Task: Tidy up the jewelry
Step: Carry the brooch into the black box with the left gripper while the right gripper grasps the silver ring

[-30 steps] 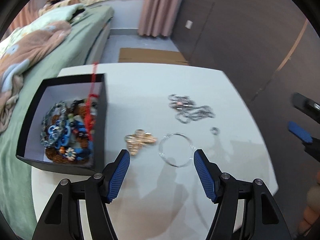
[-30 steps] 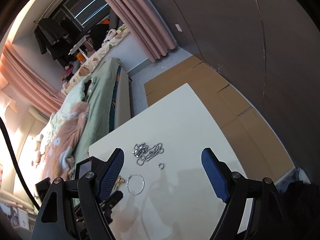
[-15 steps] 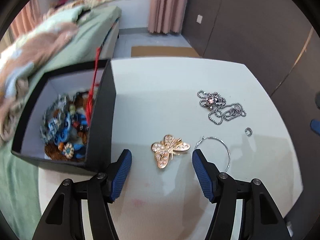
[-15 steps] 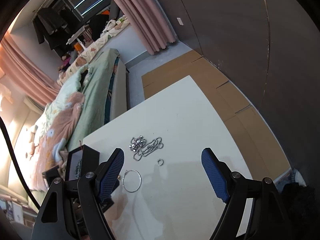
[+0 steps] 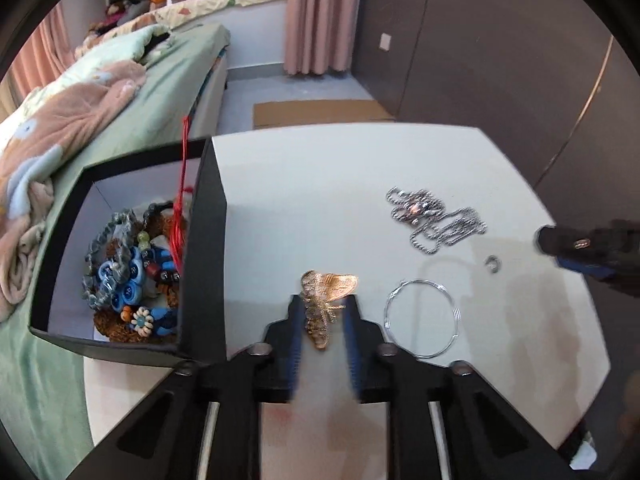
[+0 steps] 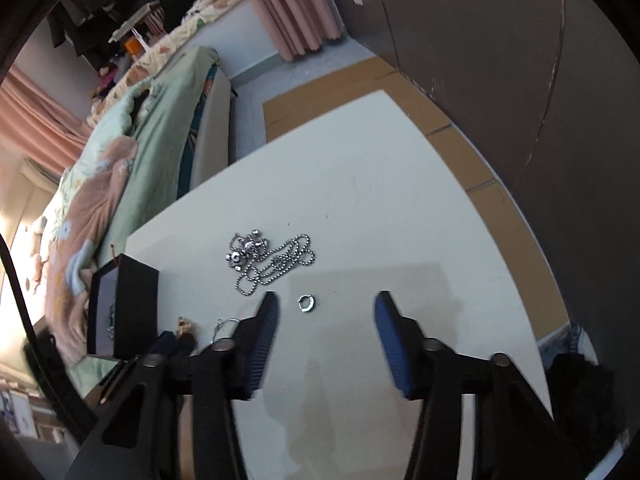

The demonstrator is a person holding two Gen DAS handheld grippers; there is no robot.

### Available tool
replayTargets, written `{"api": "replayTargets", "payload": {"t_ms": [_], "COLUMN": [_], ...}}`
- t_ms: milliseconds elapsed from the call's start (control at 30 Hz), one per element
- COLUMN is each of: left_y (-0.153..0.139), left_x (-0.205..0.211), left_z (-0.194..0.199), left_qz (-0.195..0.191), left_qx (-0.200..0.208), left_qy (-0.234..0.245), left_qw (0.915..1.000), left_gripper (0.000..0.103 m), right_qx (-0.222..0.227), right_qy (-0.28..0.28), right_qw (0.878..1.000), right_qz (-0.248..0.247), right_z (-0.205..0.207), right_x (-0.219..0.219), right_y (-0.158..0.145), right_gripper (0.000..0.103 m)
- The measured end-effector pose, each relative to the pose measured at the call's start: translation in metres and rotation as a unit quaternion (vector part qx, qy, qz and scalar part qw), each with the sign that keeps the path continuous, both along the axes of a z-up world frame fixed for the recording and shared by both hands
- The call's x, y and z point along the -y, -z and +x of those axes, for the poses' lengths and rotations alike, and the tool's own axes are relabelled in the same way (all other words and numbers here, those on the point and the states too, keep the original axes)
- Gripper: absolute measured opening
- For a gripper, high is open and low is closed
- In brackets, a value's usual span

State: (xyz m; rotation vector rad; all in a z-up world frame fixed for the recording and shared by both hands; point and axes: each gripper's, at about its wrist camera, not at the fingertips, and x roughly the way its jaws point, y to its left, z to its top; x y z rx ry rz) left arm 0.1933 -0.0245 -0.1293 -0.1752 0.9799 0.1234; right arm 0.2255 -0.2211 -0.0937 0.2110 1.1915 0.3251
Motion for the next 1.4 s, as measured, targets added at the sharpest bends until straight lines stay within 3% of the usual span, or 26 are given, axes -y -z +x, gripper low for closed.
{"api": "replayTargets", "payload": {"t_ms": [300,700,867,933,1067,1167,1400], "left_y": [-0.021,-0.077,-0.091,-0.096,-0.099,-0.099,-0.096], "left_x": [-0.009,-0.037,-0.056,-0.066,-0.083,-0.096,-0.117], "left_z": [-0.003,-0.023,-0.03,-0.033,-0.037,-0.038,-0.039], "left_qz": [-0.061,-0.104,-0.111,-0.114,-0.114,-0.116,-0.13], "left_qx": [0.019,0.088,0.104,0.11,0.115,0.114,0.11], "left_qy": [0.01,0.009,-0.003,-0.011,-0.027,-0.04,-0.051], "left_qw": [0.9979,0.9907,0.9883,0.9873,0.9864,0.986,0.9841], "left_gripper": [0.013,0.013,0.013,0.013,0.013,0.013,0.013], "right_qx": [-0.019,-0.003,0.009,0.02,0.016,0.005,0.003], "right_qy": [0.001,-0.032,-0.047,-0.05,-0.045,-0.035,-0.01], "right_qw": [1.0,0.994,0.987,0.984,0.987,0.994,0.999], "right_qz": [-0.005,-0.107,-0.154,-0.171,-0.153,-0.104,-0.039], "right_z": [0.009,0.004,0.0,-0.001,0.0,0.001,-0.002], "right_x": [-0.012,-0.048,-0.059,-0.062,-0.055,-0.046,-0.035], "right_y": [0.011,0.019,0.024,0.024,0.021,0.016,0.006], "right_gripper": [0.045,0.039,0.029,0.014,0.014,0.013,0.013]}}
